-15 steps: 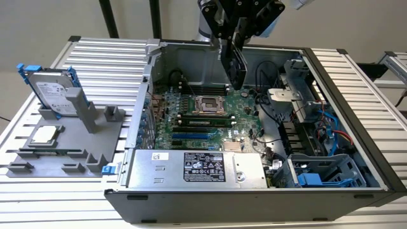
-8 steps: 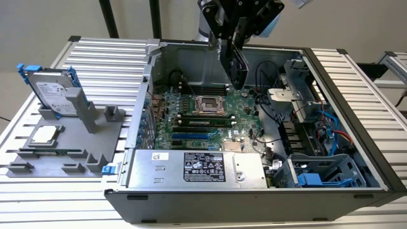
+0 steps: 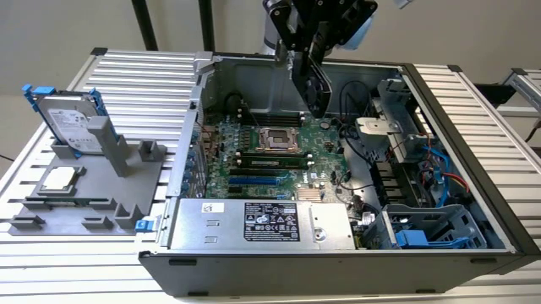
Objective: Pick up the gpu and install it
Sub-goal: 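Insert the gpu into the slot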
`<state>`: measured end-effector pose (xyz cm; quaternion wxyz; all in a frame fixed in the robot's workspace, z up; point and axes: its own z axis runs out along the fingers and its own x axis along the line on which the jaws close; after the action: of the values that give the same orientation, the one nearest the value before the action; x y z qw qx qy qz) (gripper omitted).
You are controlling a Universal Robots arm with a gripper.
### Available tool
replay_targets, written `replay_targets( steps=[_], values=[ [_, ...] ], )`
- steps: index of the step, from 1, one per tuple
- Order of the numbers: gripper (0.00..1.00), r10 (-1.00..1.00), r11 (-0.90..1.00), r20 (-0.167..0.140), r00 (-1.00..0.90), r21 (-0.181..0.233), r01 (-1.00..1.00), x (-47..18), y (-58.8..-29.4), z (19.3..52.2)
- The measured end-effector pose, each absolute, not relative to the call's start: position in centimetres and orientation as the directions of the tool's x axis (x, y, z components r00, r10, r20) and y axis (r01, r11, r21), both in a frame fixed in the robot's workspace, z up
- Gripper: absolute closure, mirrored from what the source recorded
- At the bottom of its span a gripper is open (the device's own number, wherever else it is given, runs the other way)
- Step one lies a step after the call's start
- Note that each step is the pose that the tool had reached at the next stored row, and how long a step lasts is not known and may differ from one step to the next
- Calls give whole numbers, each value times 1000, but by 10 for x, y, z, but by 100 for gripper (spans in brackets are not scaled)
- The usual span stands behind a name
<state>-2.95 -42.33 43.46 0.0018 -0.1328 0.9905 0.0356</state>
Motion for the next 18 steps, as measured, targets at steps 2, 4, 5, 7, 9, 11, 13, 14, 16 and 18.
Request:
replay_targets(
  steps=[2,4,5,7,9,11,13,14,16,18],
  values=[
    [100,-275,959,-13,-961,70,-275,-29,-423,435],
    [100,-286,956,-13,-958,70,-286,-29,-423,435],
    [100,-292,954,-13,-956,69,-292,-29,-423,435],
    [100,-305,950,-13,-952,69,-305,-29,-423,435],
    [100,-320,945,-13,-947,69,-320,-29,-423,436],
    [100,-335,940,-13,-942,69,-335,-29,-423,436],
    [100,-350,934,-13,-937,69,-350,-29,-423,436],
    [100,-358,931,-13,-934,69,-358,-29,-423,436],
    [100,-374,925,-13,-927,69,-374,-29,-423,436],
    [100,-389,919,-13,-921,69,-389,-29,-423,437]
  ],
)
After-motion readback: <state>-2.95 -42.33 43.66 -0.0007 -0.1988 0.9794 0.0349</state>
